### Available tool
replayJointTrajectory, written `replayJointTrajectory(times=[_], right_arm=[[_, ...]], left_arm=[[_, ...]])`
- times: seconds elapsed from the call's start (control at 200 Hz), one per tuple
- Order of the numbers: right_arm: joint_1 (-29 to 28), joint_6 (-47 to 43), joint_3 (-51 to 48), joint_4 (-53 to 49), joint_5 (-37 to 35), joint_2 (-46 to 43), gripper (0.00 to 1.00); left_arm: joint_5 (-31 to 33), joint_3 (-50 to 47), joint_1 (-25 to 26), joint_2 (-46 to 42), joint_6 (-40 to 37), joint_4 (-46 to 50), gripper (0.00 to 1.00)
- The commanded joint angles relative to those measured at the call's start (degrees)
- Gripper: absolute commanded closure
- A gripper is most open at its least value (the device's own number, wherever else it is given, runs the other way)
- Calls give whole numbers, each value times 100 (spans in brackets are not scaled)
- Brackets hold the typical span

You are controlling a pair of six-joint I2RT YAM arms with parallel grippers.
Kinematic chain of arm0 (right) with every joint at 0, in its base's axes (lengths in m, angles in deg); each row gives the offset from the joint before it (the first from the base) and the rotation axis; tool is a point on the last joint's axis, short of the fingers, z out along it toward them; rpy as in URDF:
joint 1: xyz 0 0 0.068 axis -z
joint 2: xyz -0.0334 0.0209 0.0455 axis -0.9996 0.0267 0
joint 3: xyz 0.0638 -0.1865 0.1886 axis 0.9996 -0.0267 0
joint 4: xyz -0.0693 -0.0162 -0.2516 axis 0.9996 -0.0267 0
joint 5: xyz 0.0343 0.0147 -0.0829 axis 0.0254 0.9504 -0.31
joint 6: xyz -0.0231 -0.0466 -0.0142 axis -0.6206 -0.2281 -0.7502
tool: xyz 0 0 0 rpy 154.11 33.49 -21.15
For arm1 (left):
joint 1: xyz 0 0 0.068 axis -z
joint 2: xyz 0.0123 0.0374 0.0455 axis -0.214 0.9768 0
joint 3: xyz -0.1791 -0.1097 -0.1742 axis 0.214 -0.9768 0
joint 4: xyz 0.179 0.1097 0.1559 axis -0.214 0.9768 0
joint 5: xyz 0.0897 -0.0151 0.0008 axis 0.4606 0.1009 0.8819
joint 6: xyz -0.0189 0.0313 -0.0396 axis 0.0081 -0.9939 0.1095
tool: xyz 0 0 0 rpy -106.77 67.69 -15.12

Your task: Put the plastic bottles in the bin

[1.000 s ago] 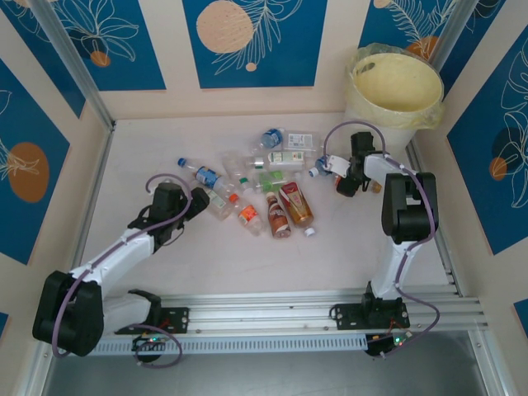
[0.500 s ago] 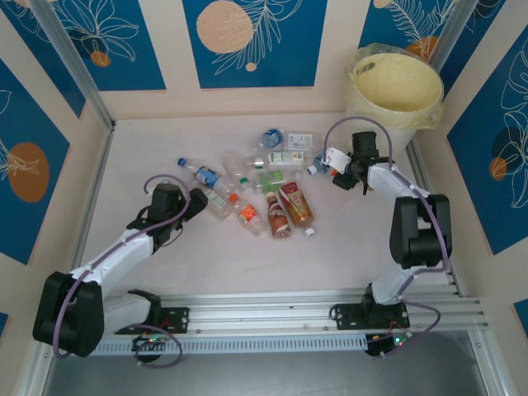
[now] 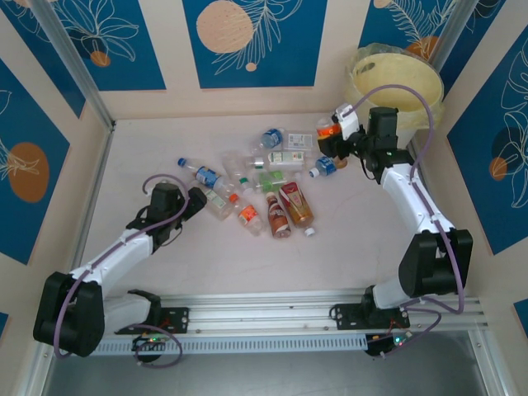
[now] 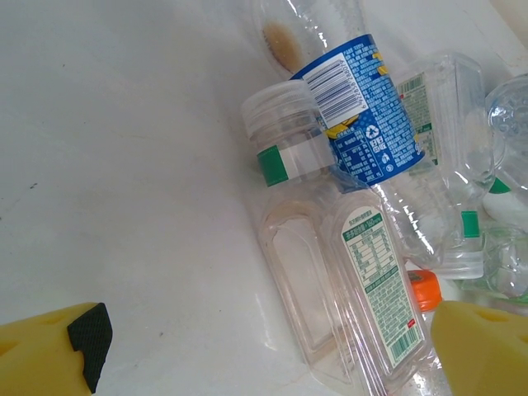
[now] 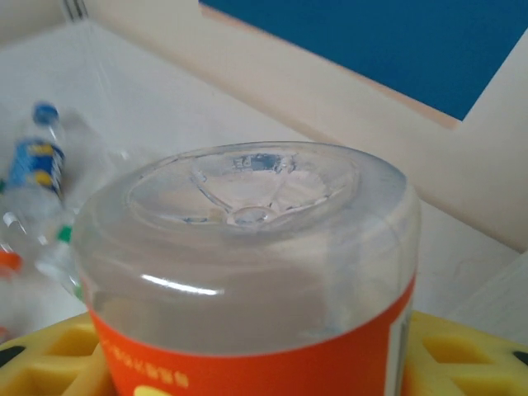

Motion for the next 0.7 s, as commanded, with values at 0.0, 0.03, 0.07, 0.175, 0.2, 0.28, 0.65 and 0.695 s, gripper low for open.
replayJointTrajectory(times=[0.0, 0.03, 0.07, 0.175, 0.2, 0.28, 0.65, 0.695], right_arm=[[-23, 1682, 628, 28, -187, -69, 85], [-23, 1847, 824, -154, -287, -33, 85], [-2, 2067, 1066, -298, -282, -1, 86], [67, 2577, 1508, -339, 20, 83, 86], [58, 2703, 1614, -309, -43, 111, 86], [21, 3125, 1838, -82, -807, 178, 85], [439, 3828, 1758, 3328, -4212, 792, 84], [531, 3964, 1938, 3256, -4284, 865, 84]], left_arm=[[-115, -8, -93, -12, 98, -51, 0], [-117, -3, -89, -21, 100, -57, 0], [-139, 1, -93, -20, 113, -72, 0], [-234, 3, -100, -16, 146, -160, 0], [-251, -6, -100, -13, 166, -186, 0], [-280, -70, -104, -14, 251, -267, 0], [-343, -96, -120, -103, 370, -197, 0], [-342, -109, -120, -141, 401, -170, 0]])
